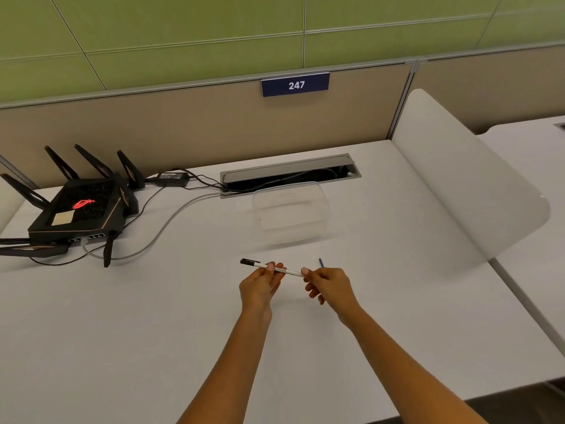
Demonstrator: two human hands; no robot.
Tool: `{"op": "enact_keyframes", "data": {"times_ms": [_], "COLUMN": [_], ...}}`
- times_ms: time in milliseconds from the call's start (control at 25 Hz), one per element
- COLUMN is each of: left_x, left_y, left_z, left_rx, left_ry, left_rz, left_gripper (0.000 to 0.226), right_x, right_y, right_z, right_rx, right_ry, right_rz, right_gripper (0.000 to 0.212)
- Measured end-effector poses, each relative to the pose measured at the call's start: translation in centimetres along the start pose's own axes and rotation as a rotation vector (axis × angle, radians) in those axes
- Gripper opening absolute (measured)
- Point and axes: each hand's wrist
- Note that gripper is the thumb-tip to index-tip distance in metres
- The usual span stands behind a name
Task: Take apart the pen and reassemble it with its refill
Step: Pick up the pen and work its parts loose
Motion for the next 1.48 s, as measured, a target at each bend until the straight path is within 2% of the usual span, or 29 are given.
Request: {"op": "enact_keyframes", "data": {"times_ms": [200,320,560,840,1000,1240,1360,1480], "left_x": [-0.2,-0.3,-0.7,-1.5,-1.8,-1.7,-1.8,-1.8], "left_y": [0.5,0.7,1.1,1.8,2.3,2.5,2.4,2.3], "left_z": [-0.7,-0.9,-1.7,-2.2,-2.2,-2.2,-2.3,-2.4], "left_rx": [0.013,0.005,-0.047,-0.056,-0.067,-0.067,-0.070,-0.079], "left_ry": [-0.021,-0.030,0.005,0.045,0.043,0.023,0.010,0.008], "left_rz": [-0.082,-0.108,-0.177,-0.249,-0.257,-0.262,-0.259,-0.263], "left_gripper": [0.022,0.023,0.021,0.019,0.015,0.018,0.020,0.021], "right_x": [0.9,1.0,0.5,1.3,1.6,2.4,2.5,2.5], "right_y": [-1.4,-1.7,-1.7,-2.7,-3.1,-3.7,-3.9,-3.9], "right_z": [-0.4,-0.5,-0.7,-0.3,-0.2,-0.4,-0.2,-0.1], "right_rx": [-0.120,-0.142,0.074,0.326,0.381,0.349,0.275,0.241], "right_ry": [-0.090,-0.114,-0.028,0.043,0.045,0.022,0.008,-0.016], "right_rz": [0.128,0.166,0.117,-0.111,-0.107,0.013,0.013,0.000], "right_gripper": [0.047,0.044,0.042,0.030,0.012,0.006,0.032,0.035]}}
Point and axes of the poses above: each hand's wrist, its own z-axis towards the middle knuckle, its own x-axis out of the back of the hand, y = z × x
